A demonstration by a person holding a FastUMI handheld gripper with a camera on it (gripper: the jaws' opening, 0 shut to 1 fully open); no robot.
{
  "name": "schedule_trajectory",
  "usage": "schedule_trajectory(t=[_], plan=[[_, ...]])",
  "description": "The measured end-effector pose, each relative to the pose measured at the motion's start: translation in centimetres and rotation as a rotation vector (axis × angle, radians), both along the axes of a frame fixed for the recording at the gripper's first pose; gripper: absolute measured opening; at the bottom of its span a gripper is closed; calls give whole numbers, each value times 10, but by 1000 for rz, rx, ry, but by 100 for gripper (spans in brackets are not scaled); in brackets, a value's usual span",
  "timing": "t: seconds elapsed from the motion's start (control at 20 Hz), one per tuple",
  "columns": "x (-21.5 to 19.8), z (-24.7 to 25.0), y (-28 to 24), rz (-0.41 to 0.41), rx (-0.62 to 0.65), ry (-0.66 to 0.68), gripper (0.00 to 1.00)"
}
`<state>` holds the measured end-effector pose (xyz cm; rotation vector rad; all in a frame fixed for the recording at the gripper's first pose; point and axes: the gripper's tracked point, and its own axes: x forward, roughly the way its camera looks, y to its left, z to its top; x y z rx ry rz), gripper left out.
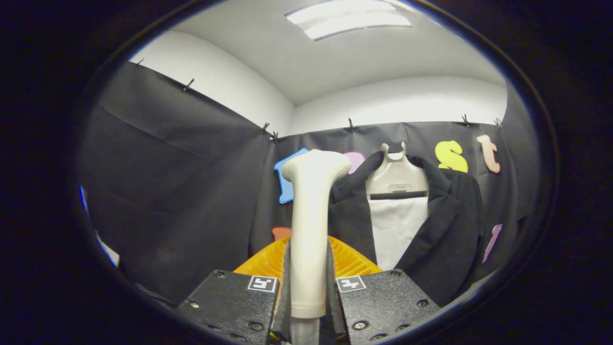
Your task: Iron the clothes twice with a garment steamer, once on the left side and once on the right side.
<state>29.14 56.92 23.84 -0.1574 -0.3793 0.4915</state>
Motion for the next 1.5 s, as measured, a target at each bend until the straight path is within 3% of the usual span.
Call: schedule_trajectory(t=[0.6,1.5], plan=[[31,-57,-33,-67,-2,151,32],[17,-123,-70,-120,-50,290,32]])
